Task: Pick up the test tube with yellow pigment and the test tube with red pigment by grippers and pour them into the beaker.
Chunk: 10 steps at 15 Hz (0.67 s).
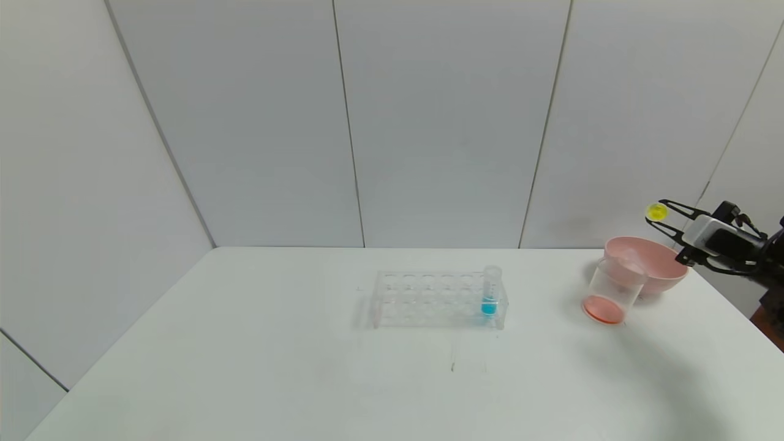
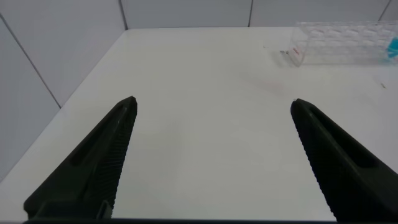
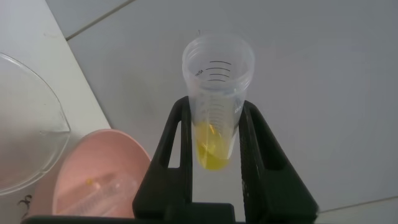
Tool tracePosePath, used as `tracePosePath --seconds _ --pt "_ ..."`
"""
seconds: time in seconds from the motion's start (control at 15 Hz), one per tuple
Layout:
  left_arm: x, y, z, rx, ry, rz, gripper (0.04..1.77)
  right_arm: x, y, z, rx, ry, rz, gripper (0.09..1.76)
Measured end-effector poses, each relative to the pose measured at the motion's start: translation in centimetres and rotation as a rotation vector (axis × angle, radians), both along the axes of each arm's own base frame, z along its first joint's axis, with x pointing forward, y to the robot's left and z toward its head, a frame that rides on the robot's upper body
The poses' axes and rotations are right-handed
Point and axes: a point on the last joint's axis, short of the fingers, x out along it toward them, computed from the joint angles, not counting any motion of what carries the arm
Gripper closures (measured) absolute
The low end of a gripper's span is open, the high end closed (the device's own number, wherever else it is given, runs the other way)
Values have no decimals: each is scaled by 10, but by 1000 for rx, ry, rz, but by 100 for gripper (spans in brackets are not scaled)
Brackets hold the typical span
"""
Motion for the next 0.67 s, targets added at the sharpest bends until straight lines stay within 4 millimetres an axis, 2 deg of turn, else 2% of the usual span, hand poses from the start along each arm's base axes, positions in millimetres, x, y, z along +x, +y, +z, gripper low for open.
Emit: tracePosePath --seconds 0.2,0.67 --pt "0 0 0 0 0 0 5 0 4 0 -108 -77 9 134" --pt "0 0 0 0 0 0 5 -8 5 -4 -228 -204 -12 134"
